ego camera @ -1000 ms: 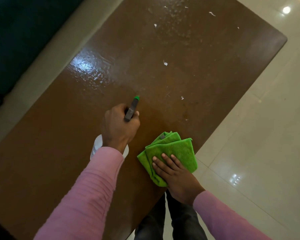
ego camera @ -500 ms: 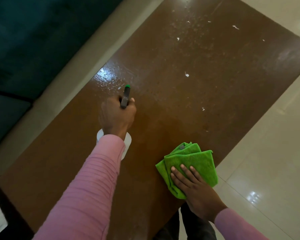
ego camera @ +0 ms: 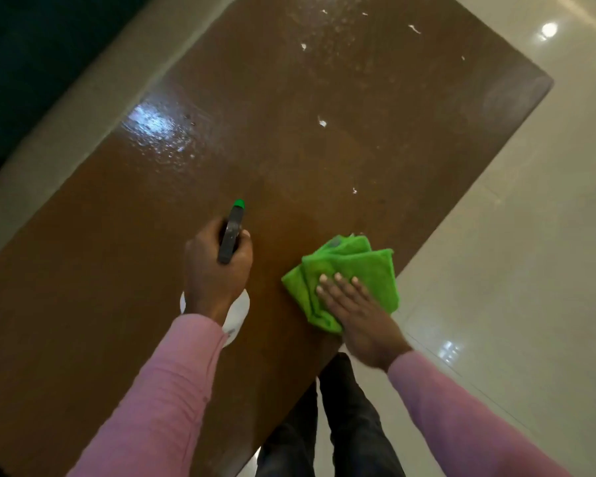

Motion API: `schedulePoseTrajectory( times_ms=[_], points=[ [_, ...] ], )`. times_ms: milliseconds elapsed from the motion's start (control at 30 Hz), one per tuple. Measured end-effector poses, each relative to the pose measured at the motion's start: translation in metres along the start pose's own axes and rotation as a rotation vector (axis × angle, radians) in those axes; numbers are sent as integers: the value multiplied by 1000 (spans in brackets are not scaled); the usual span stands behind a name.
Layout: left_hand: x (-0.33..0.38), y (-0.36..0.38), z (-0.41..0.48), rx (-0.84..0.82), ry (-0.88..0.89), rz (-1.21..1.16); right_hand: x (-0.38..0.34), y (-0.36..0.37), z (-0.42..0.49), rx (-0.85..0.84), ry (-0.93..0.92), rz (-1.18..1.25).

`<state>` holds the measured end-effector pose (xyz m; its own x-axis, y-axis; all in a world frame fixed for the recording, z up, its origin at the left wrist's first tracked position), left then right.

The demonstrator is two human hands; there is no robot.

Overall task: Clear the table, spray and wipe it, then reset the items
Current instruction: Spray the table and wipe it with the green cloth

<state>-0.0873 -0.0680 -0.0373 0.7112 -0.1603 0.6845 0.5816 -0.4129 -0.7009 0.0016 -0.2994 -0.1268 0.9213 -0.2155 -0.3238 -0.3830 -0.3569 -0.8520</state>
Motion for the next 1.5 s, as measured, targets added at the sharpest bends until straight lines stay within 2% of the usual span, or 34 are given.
schedulePoseTrajectory(
  times_ms=[133, 233, 300, 367, 467, 533, 633, 700, 800, 933, 1000, 1167, 1233, 1300, 1367, 1433, 1500],
  points=[
    [-10, 21, -37, -37, -37, -131, 100, -44, 29, 128, 221, 21],
    [-5, 25, -49, -15, -17, -165, 93, -47, 37, 134, 272, 41],
    [-1, 23, -52, 9, 16, -170, 40, -25, 24, 92, 183, 64],
    [2, 19, -54, 48, 43, -160, -16, 3, -3, 22, 14, 54],
    [-2, 11, -55, 108, 42, -175, -12, 10, -15, 4, -76, 40],
    [-4, 8, -56, 118, 49, -195, 30, -8, 2, 60, 21, 70],
    [-3, 9, -60, 105, 82, -229, 104, -49, 44, 165, 266, 119],
    [-1, 11, -61, 98, 104, -231, 119, -64, 64, 205, 341, 119],
    [0, 15, -63, 79, 107, -236, 76, -49, 58, 213, 357, 124],
    [2, 6, -60, 86, 104, -221, -42, 12, -2, 119, 130, 139],
    [-2, 5, -58, 67, 80, -227, -39, 19, -18, 79, 128, 167],
    [-11, 8, -59, 33, 59, -305, 105, -41, 12, 277, 647, 253],
    [-12, 11, -58, 33, 69, -309, 130, -63, 33, 306, 726, 267],
    [-12, 11, -57, 31, 62, -307, 106, -58, 46, 284, 673, 245],
    [-12, 9, -55, 38, 55, -308, 39, -33, 44, 230, 496, 172],
    [-13, 6, -54, 54, 43, -311, -28, 3, 32, 82, 283, 131],
    [-16, 2, -52, 68, 29, -315, -50, 11, 26, 6, 122, 111]
  ],
)
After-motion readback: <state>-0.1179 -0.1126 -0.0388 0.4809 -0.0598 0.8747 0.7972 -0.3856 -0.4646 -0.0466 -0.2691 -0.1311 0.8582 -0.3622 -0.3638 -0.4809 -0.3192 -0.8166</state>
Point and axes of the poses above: each hand's wrist, its own z-axis towards the middle knuckle, its own y-axis out of the palm, x = y × z, the point moved 9 cm from there along z, towards the middle knuckle, and after that the axes turned 3 degrees about x, right-handed, at the moved point
